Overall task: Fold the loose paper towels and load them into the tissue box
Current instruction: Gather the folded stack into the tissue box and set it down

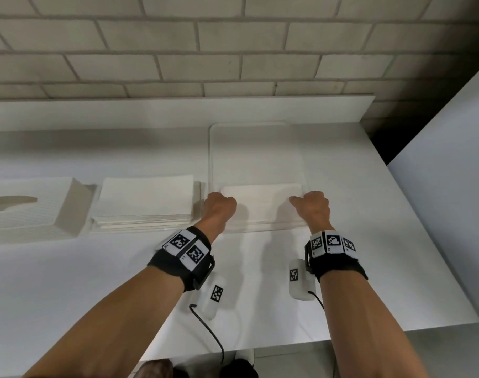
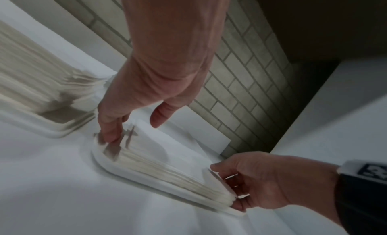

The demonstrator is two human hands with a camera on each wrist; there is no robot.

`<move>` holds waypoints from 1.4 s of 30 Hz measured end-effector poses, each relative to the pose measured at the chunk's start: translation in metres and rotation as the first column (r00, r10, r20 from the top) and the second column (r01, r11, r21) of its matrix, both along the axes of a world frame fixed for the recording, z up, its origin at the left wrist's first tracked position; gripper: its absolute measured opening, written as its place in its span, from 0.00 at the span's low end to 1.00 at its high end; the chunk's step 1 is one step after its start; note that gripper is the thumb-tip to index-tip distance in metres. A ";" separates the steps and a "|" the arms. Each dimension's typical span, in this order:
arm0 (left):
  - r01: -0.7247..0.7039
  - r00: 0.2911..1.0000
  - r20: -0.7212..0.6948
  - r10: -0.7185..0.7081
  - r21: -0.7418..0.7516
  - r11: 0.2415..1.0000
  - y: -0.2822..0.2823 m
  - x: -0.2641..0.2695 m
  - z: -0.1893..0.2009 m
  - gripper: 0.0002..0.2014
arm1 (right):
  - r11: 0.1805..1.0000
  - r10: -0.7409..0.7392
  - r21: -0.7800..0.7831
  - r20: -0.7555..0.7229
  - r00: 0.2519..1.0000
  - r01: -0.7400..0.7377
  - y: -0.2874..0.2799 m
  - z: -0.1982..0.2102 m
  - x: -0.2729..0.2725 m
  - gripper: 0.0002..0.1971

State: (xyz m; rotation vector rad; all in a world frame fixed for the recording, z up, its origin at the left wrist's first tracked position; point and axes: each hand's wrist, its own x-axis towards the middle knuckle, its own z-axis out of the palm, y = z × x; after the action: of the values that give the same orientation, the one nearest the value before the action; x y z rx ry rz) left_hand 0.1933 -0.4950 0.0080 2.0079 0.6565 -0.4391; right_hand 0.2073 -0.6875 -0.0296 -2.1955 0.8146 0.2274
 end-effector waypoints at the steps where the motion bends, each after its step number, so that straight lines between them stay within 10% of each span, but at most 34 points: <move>1: 0.015 1.000 -0.021 -0.014 0.023 1.000 -0.001 0.003 -0.003 0.07 | 1.000 -0.004 -0.002 -0.012 1.000 0.004 0.001 0.000 0.000 0.17; 12: 0.012 0.992 -0.127 -0.011 0.005 1.000 -0.012 0.024 -0.012 0.19 | 0.999 -0.012 -0.048 -0.036 0.999 0.010 0.006 -0.007 0.002 0.22; 22: -0.091 0.991 0.055 0.124 -0.402 0.911 -0.014 0.019 0.015 0.27 | 0.980 -0.141 0.139 -0.004 0.990 0.140 0.000 -0.003 0.003 0.21; 26: 0.072 0.969 0.236 0.069 -0.539 0.839 -0.019 0.016 0.058 0.37 | 0.750 -0.424 0.566 0.015 0.906 0.341 -0.001 -0.001 0.002 0.36; 32: 0.240 0.923 0.378 0.069 -0.709 0.663 0.020 0.002 0.127 0.23 | 0.081 -0.468 0.976 -0.141 0.872 0.201 0.015 0.017 -0.022 0.31; 35: 0.201 0.940 0.334 0.077 -0.718 0.666 0.058 -0.008 0.125 0.07 | 0.028 -0.353 0.995 -0.078 0.932 0.094 0.033 0.037 -0.031 0.35; 42: -0.025 0.985 0.121 0.120 -0.590 0.807 0.140 -0.055 0.056 0.10 | 0.168 -0.120 0.986 -0.002 0.993 0.022 0.089 0.058 -0.065 0.40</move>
State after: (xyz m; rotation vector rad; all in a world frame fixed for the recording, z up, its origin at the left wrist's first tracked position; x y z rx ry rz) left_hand 0.1381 -0.3545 0.0638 1.3991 0.4277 -0.3785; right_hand 0.1420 -0.5984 0.0285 -0.8358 0.4442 0.4672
